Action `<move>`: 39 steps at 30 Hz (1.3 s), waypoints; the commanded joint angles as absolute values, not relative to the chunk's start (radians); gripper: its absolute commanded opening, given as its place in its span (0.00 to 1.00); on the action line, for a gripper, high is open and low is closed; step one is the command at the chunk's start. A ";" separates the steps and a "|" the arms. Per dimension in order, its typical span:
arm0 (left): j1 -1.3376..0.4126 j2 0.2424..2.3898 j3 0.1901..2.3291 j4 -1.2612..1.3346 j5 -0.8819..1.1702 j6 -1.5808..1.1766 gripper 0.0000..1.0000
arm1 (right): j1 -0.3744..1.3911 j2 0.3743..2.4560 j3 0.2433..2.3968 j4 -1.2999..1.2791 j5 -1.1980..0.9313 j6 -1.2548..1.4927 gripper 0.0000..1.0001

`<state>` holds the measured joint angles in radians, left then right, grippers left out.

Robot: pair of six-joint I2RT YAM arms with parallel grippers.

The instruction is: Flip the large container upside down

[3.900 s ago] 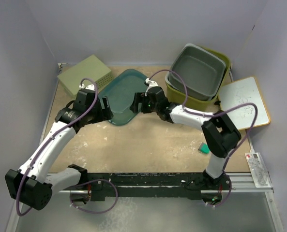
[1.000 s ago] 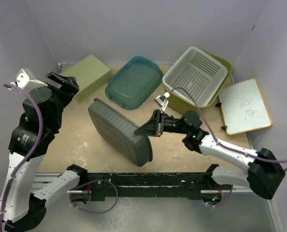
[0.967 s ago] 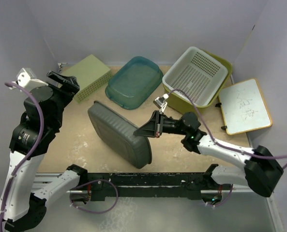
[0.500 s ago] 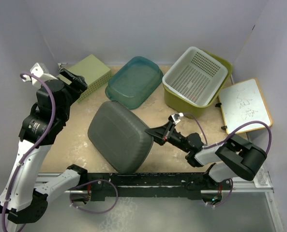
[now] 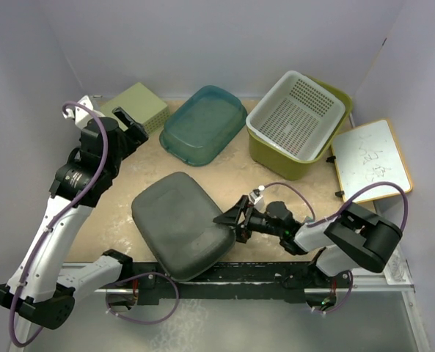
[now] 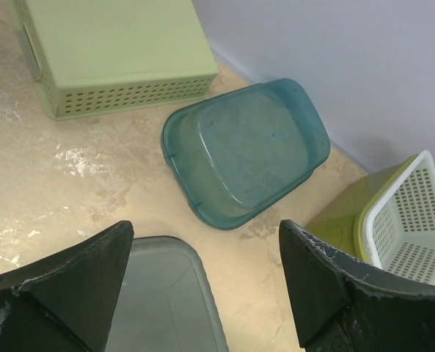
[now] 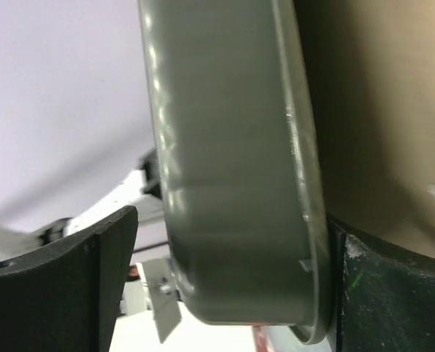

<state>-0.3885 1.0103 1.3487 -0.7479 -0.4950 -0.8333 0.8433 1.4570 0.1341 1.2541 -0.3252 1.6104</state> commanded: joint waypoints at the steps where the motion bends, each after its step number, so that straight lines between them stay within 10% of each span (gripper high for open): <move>1: -0.389 1.004 1.339 -0.699 -0.464 -0.791 0.77 | 0.841 1.392 0.300 0.676 -0.424 1.379 0.99; 7: -0.388 1.010 1.316 -0.690 -0.440 -0.781 0.78 | 0.842 1.295 0.579 -0.122 -0.175 0.943 1.00; 13: -0.388 1.018 1.297 -0.666 -0.402 -0.767 0.79 | 0.842 1.229 0.661 -0.387 0.002 0.732 1.00; 31: -0.389 1.056 1.272 -0.655 -0.320 -0.721 0.79 | 0.841 1.231 0.768 -0.651 0.221 0.590 1.00; 39: -0.389 1.059 1.273 -0.658 -0.318 -0.705 0.79 | 0.841 1.084 0.680 -0.542 -0.071 0.511 1.00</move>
